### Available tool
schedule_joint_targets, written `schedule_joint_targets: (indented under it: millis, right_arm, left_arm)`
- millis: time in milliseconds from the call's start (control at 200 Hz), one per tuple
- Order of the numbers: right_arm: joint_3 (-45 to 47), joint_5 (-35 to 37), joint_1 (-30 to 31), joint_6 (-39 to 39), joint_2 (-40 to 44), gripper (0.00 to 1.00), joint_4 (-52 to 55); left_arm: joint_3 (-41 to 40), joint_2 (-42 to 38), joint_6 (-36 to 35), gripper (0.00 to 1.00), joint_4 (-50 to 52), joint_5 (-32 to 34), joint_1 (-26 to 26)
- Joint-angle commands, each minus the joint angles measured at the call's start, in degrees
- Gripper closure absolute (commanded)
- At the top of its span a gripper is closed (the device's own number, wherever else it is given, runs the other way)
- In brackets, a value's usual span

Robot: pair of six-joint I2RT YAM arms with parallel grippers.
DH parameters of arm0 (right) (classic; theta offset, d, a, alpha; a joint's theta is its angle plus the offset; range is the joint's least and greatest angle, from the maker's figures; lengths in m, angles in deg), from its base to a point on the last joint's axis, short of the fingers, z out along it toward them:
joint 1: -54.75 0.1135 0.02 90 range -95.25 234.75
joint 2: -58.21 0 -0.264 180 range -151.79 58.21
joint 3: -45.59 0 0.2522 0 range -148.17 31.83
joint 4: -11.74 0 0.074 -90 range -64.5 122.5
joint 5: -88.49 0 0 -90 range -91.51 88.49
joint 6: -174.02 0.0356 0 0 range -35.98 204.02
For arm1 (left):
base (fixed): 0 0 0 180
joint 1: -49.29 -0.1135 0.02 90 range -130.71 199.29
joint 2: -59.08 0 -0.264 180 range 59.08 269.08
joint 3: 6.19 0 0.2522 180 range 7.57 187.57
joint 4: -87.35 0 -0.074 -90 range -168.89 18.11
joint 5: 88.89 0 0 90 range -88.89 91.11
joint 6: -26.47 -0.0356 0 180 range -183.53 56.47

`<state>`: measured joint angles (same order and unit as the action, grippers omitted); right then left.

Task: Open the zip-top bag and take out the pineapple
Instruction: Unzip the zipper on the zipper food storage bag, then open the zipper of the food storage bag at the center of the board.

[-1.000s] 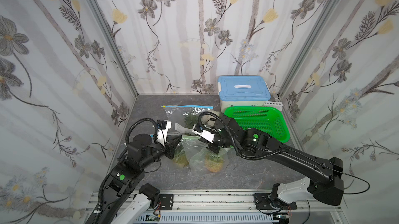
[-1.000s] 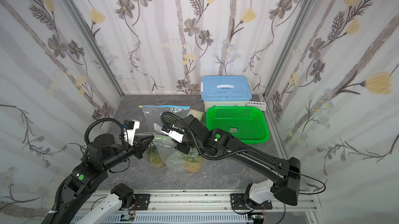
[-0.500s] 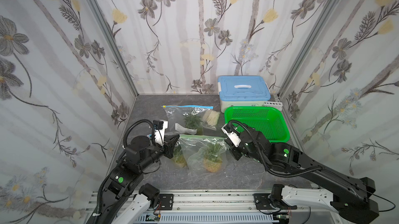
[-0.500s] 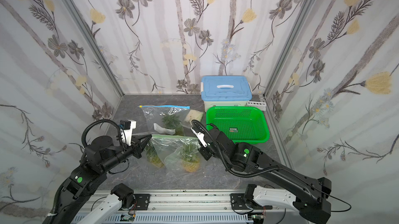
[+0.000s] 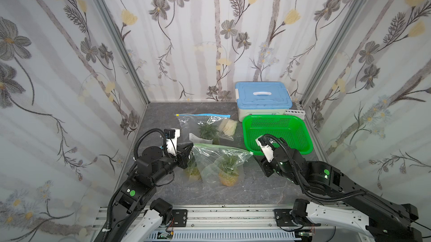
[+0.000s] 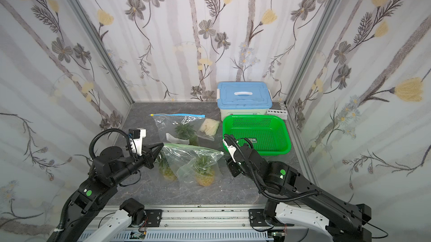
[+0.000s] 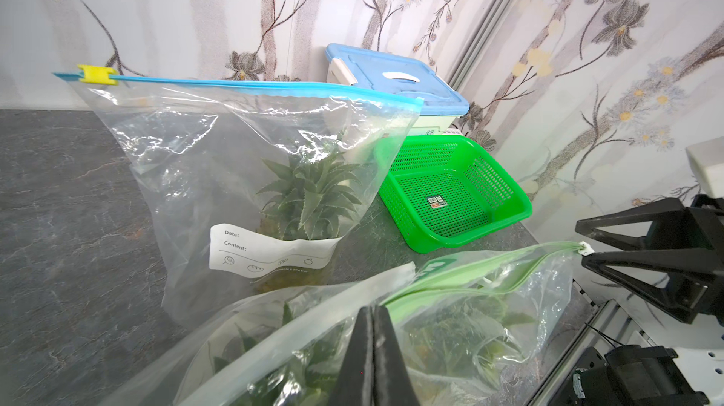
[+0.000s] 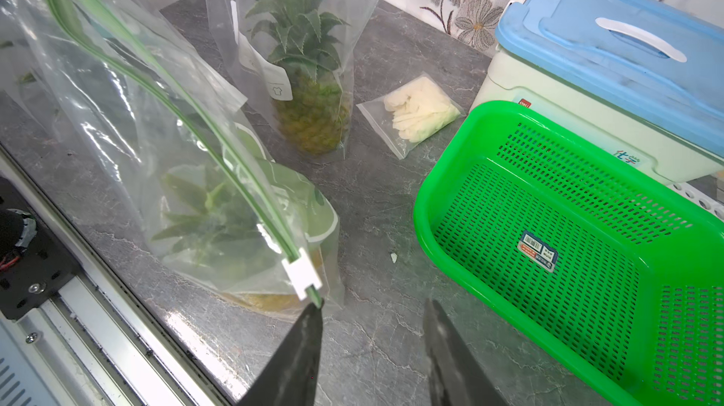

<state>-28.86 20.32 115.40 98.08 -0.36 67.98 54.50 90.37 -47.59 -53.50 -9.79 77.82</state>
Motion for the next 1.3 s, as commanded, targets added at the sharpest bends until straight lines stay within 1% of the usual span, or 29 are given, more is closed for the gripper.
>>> schedule_joint_targets:
  millis: [0, 105, 180, 275, 400, 560, 894, 944, 1094, 1139, 1294]
  right_arm:
    - [-3.4, -1.4, 0.2, 1.5, 0.4, 0.54, -2.5]
    - [-7.9, -5.1, 0.5, 0.4, -1.0, 0.53, -3.1]
    - [-10.7, -7.9, 0.6, -2.3, -3.6, 0.52, -4.5]
    - [-14.5, -10.4, 0.6, -6.1, -9.4, 0.53, -5.8]
    - [-18.3, -11.2, 0.7, -9.8, -17.2, 0.55, -6.0]
    - [-19.9, -13.8, 0.7, -12.2, -22.6, 0.55, -6.5]
    - [-20.4, -17.0, 0.6, -13.8, -27.2, 0.57, -6.7]
    - [-20.4, -17.2, 0.6, -13.8, -27.9, 0.61, -6.5]
    - [-20.4, -16.6, 0.6, -13.5, -28.8, 0.83, -6.0]
    - [-20.3, -16.2, 0.6, -13.3, -28.5, 0.86, -6.1]
    - [-20.1, -15.8, 0.6, -12.5, -26.7, 0.94, -6.7]
  left_arm:
    - [-1.1, -0.6, 2.1, 1.0, -6.3, -2.8, 0.0]
    - [-2.4, -0.9, 2.9, 1.0, -9.0, -5.6, 0.0]
    - [-3.6, -1.3, 3.3, 1.0, -10.7, -6.4, 0.0]
    - [-4.7, -2.0, 3.6, 1.0, -12.2, -6.7, 0.1]
    - [-5.2, -2.6, 4.2, 1.0, -13.0, -7.6, 0.2]
    - [-5.3, -3.5, 4.3, 1.0, -12.8, -7.8, 0.3]
    - [-5.9, -3.7, 4.4, 1.0, -13.1, -7.7, 0.6]
    - [-5.9, -3.6, 4.4, 1.0, -13.3, -7.7, 0.6]
    - [-5.6, -3.2, 4.6, 1.0, -13.4, -7.8, 0.6]
    - [-5.6, -3.2, 4.7, 1.0, -13.5, -7.9, 0.7]
    - [-5.2, -2.1, 4.9, 1.0, -13.6, -8.5, 0.8]
